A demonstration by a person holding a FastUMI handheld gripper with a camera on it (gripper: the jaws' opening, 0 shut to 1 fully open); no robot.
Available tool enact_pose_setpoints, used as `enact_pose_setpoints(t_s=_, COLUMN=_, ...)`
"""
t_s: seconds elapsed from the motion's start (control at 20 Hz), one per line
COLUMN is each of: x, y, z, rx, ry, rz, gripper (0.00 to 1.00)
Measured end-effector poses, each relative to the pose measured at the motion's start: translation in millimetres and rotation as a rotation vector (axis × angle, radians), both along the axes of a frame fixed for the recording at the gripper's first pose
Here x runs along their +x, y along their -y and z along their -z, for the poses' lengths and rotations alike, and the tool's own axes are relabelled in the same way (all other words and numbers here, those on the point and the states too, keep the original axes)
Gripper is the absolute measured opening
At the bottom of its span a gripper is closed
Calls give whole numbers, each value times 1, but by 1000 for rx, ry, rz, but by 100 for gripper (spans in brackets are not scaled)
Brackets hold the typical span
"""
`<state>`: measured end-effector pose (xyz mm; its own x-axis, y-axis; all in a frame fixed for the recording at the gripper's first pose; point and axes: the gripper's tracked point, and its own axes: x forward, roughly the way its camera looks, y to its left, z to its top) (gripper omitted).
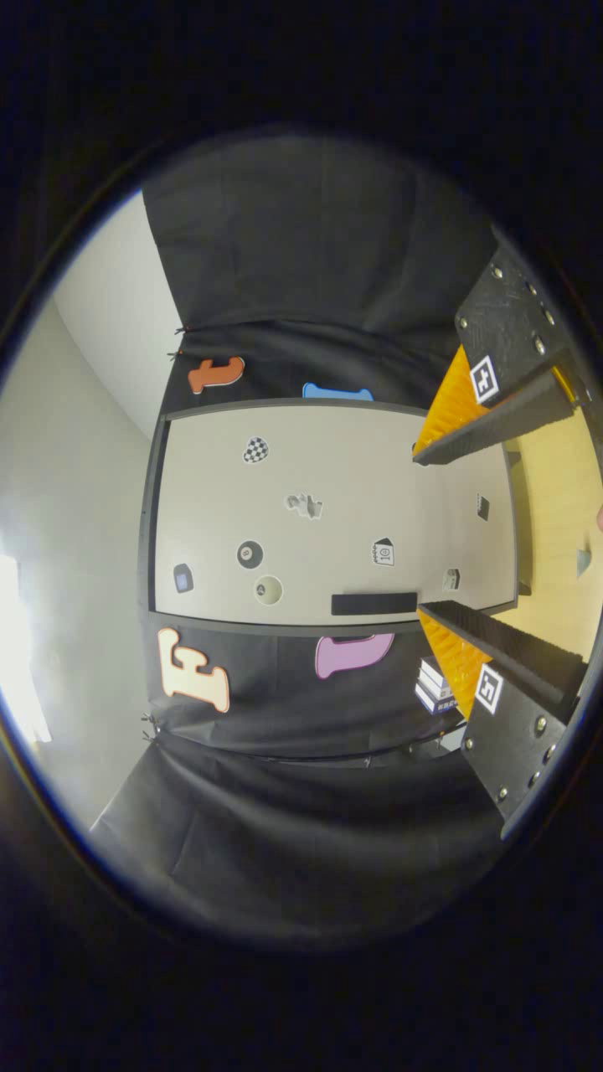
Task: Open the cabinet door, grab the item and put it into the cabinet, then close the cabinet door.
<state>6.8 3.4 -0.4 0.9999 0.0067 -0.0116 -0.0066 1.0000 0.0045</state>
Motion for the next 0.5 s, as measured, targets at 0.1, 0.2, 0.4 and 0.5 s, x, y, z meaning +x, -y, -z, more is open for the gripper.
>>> enact_pose_setpoints(t_s=0.1, x=2, y=0, z=0, rx=0, ry=1, rz=1, gripper=97)
enact_pose_setpoints(t_s=0.2, x=4, y=-2, z=2, rx=2, ry=-2, rz=0, gripper=97)
enact_pose_setpoints(t_s=0.4, x=14, y=-6, z=6, rx=-7, ry=-8, rz=-6, gripper=97)
enact_pose_setpoints(t_s=0.5, x=24, y=-14, z=9, rx=-10, ry=-7, rz=-18, gripper=97)
